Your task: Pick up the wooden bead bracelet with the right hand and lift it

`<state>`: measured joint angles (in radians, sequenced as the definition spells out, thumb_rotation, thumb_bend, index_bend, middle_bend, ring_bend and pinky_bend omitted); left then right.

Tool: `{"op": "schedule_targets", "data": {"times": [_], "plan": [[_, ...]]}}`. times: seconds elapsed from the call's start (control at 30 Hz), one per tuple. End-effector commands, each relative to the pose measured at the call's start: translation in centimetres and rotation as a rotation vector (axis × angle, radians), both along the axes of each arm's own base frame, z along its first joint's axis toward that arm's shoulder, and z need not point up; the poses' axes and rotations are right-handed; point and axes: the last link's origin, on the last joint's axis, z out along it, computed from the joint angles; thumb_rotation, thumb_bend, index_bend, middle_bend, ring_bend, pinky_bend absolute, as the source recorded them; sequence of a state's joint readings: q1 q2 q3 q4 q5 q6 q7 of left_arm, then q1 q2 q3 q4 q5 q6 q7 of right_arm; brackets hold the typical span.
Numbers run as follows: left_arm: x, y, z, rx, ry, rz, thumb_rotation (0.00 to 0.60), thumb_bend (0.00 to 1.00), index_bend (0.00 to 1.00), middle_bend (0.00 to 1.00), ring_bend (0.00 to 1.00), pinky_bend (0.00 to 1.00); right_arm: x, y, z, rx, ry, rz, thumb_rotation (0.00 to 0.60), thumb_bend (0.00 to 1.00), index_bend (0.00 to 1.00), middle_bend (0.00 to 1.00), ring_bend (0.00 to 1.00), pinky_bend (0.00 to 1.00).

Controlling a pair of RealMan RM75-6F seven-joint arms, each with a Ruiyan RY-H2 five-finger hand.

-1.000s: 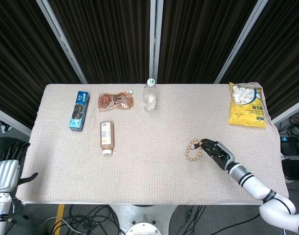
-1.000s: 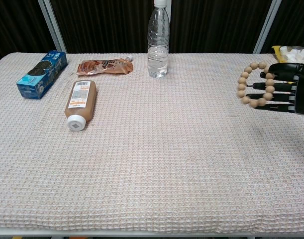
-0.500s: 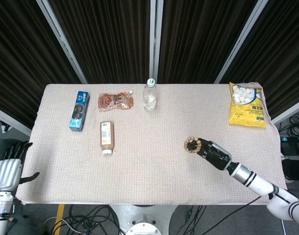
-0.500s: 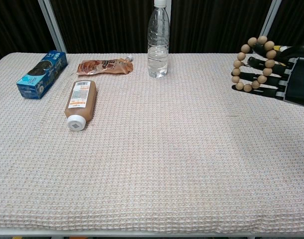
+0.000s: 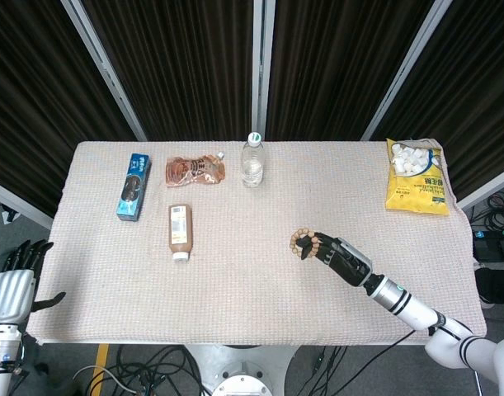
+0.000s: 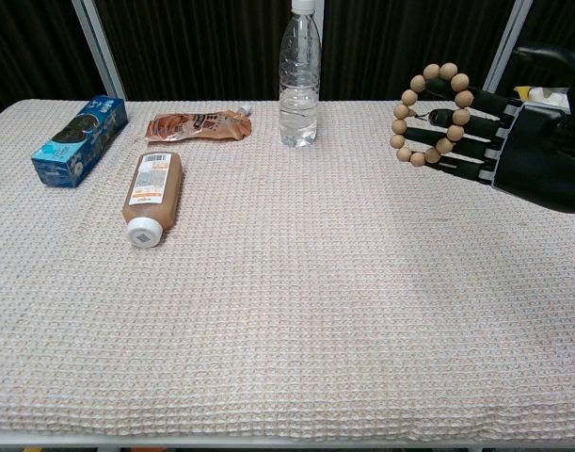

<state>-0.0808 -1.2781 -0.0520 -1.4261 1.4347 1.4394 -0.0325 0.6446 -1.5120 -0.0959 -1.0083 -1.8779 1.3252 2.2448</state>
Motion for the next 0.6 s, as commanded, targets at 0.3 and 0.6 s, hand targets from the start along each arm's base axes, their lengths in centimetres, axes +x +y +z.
{"op": "schedule_targets", "data": {"times": [0.3,0.6], "plan": [[0.0,0.1,-0.1,-0.003,0.002,-0.001,0.600,0.00,0.14,0.10,0.00,0.12,1.0,-0.6,1.2,0.177,-0.285,-0.071,0.166,0.09,0.56,0.55,0.21,0.00],[-0.2,0.0,-0.3,-0.017,0.000,0.008,0.600,0.00,0.14,0.10,0.00,0.12,1.1,-1.0,0.5,0.233,-0.236,-0.102,0.175,0.10,0.63,0.55,0.20,0.00]]}}
